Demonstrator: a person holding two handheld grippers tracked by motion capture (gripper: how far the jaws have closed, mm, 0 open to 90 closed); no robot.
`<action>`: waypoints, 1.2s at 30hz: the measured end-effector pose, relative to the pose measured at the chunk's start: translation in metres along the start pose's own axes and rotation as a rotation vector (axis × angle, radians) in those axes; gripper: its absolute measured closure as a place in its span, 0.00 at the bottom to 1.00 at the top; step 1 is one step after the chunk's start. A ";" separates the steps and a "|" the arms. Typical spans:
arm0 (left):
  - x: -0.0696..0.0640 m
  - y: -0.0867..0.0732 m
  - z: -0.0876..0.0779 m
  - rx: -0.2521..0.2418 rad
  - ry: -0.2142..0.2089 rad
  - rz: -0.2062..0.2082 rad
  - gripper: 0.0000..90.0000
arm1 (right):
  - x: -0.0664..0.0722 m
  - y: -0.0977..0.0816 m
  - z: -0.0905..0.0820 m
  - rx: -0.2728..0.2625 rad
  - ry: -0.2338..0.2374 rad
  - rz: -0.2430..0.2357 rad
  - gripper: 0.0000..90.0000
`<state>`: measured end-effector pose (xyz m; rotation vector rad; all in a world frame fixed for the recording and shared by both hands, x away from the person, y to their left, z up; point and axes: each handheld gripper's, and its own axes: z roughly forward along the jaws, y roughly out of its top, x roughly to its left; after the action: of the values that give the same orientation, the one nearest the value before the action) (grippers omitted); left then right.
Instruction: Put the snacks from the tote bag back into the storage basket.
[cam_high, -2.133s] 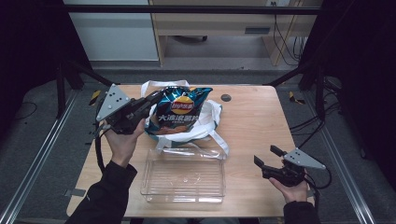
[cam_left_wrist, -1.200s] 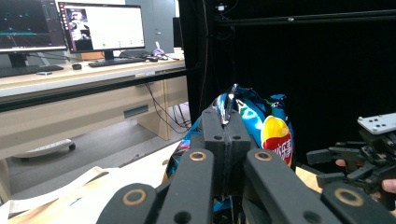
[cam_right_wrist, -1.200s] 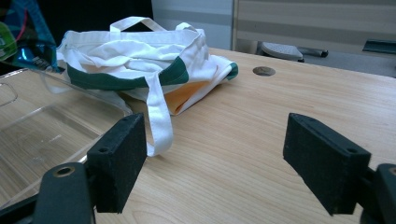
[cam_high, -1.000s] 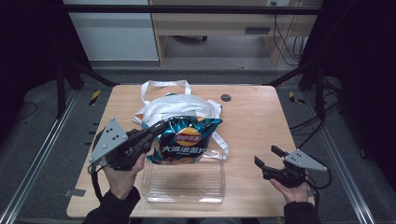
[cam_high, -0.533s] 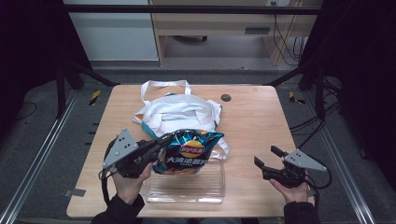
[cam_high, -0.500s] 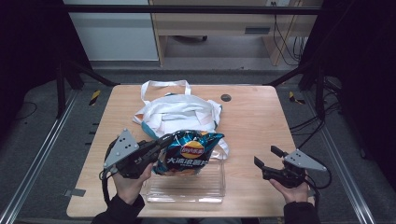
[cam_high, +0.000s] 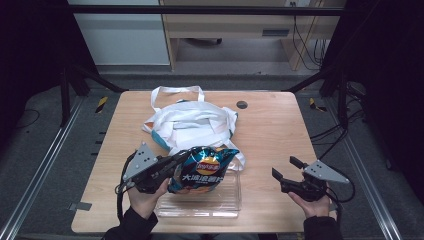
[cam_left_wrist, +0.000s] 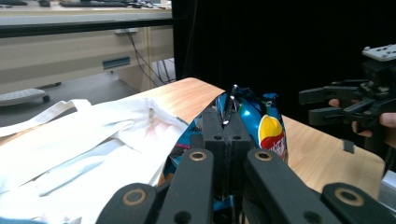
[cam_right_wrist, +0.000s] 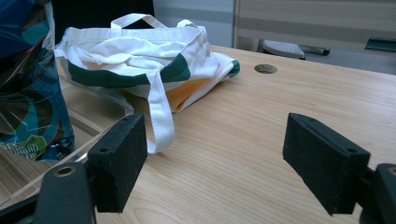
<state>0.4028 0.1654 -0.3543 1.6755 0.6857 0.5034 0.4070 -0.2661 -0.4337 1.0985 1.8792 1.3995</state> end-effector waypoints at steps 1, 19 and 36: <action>0.001 -0.001 0.000 0.000 0.007 -0.002 1.00 | 0.000 0.000 0.000 0.001 -0.002 0.001 0.25; 0.029 -0.016 -0.005 0.046 0.117 -0.020 1.00 | 0.000 -0.002 0.002 0.012 -0.008 -0.001 0.25; 0.048 -0.027 0.000 0.087 0.164 -0.043 1.00 | 0.001 -0.002 0.003 0.021 -0.006 -0.003 0.25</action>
<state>0.4332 0.2016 -0.3821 1.7100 0.8726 0.5924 0.4088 -0.2640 -0.4367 1.1089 1.8947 1.3763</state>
